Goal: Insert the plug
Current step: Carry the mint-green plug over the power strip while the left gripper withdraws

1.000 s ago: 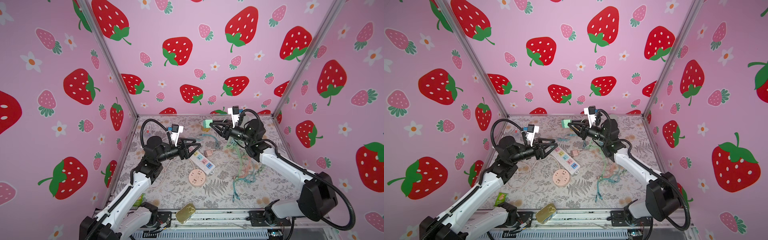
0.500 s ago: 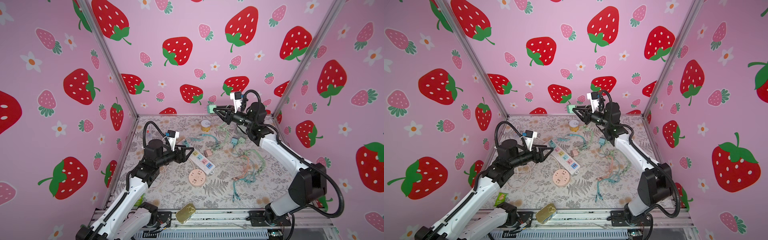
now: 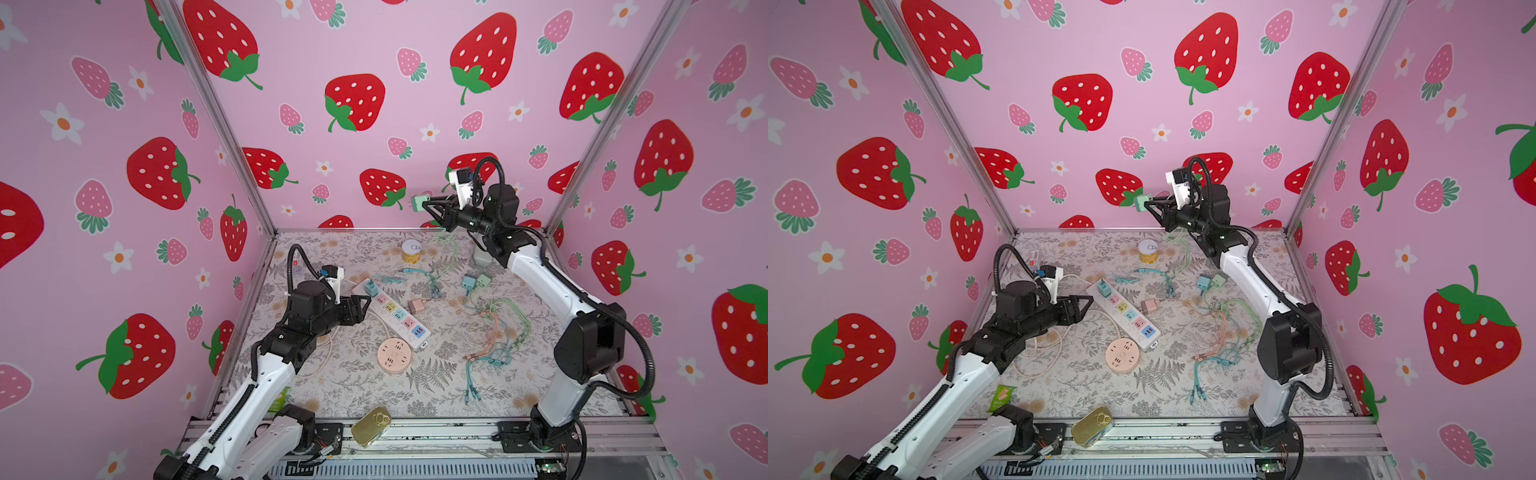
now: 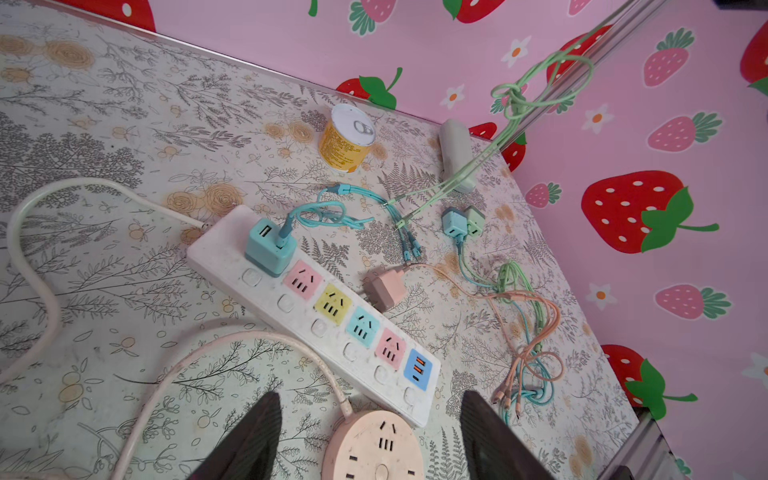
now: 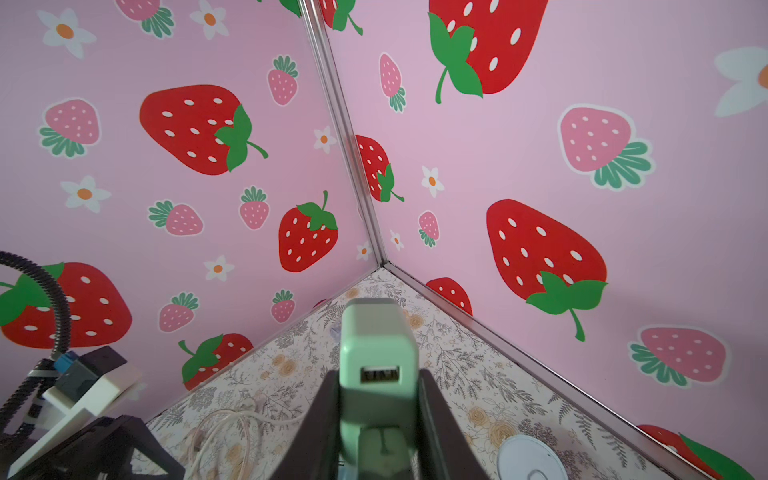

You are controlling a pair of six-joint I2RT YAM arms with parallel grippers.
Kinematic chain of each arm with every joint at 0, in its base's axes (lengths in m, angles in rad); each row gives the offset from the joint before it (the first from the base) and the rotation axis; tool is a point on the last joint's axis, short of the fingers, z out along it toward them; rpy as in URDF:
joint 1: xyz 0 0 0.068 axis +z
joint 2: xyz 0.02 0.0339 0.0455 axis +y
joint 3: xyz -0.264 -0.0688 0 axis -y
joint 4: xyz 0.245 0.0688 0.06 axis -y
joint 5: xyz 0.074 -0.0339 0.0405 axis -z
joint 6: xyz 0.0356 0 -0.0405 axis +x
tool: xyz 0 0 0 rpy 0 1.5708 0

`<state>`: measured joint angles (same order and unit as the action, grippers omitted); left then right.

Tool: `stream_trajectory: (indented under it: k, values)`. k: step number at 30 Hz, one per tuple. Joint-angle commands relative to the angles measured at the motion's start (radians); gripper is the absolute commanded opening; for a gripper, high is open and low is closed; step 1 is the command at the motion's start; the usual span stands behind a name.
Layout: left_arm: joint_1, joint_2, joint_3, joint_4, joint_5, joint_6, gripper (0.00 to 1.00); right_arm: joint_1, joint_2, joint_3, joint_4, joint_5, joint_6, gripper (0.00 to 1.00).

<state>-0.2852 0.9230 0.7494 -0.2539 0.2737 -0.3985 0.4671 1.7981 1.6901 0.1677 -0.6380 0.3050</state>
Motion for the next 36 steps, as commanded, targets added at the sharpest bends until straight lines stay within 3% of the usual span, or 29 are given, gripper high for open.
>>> stream_trajectory:
  k: [1,17,27,36]
  values:
    - [0.018,0.02,0.007,-0.029,-0.028,-0.021,0.71,-0.004,0.027,0.012,-0.043,0.009,-0.061,0.09]
    - [0.134,0.321,0.076,0.066,0.002,-0.073,0.7,0.018,0.1,-0.133,-0.198,-0.011,-0.119,0.09]
    - [0.196,0.572,0.201,0.108,0.052,-0.026,0.65,0.105,0.149,-0.051,-0.476,0.137,-0.242,0.1]
    - [0.216,0.725,0.304,0.123,0.134,0.012,0.62,0.146,0.157,-0.064,-0.552,0.193,-0.247,0.11]
